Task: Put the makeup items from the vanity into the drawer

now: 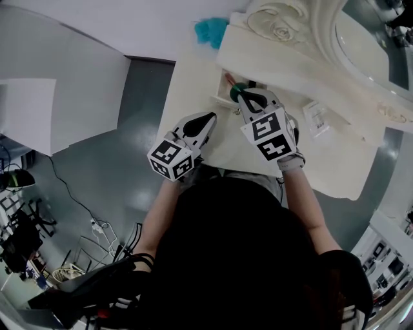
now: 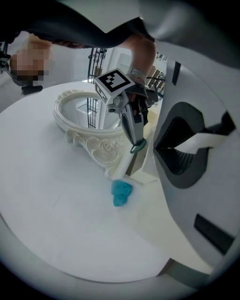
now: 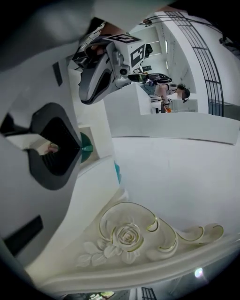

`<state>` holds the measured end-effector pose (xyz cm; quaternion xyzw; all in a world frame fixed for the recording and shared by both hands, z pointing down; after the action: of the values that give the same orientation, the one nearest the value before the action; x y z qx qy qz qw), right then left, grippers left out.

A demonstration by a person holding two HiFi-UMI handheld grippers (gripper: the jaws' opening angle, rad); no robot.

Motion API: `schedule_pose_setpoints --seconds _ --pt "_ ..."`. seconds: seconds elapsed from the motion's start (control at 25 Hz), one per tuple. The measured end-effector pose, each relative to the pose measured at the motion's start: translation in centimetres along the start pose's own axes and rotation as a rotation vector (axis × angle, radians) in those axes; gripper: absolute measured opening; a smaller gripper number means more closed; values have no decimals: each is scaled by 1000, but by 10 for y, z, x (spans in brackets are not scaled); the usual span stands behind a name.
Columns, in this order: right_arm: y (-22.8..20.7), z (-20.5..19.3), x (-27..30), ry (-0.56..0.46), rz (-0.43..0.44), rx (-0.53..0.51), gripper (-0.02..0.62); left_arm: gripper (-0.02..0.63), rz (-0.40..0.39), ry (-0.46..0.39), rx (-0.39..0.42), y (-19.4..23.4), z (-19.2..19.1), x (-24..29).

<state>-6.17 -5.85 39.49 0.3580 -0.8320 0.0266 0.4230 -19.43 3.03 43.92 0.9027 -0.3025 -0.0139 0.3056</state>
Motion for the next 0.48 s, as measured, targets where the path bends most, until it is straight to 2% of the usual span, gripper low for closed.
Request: schedule_pose_setpoints --seconds 0.2,0.48 --pt "7 9 14 70 -37 -35 23 15 -6 -7 -6 13 4 -12" --pt "17 11 24 109 -35 -51 25 15 -23 -16 -4 24 11 -15"
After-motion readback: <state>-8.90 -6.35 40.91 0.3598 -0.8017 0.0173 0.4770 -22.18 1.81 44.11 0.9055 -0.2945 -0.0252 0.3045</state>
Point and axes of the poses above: the fingertips, and each gripper's own axes: x forward along the fingers, y to its left, z out of its top, the point moved 7 cm from there along -x, backward along the fingers, and after that the axes turned 13 degrees about -z, right-handed, at the moved point
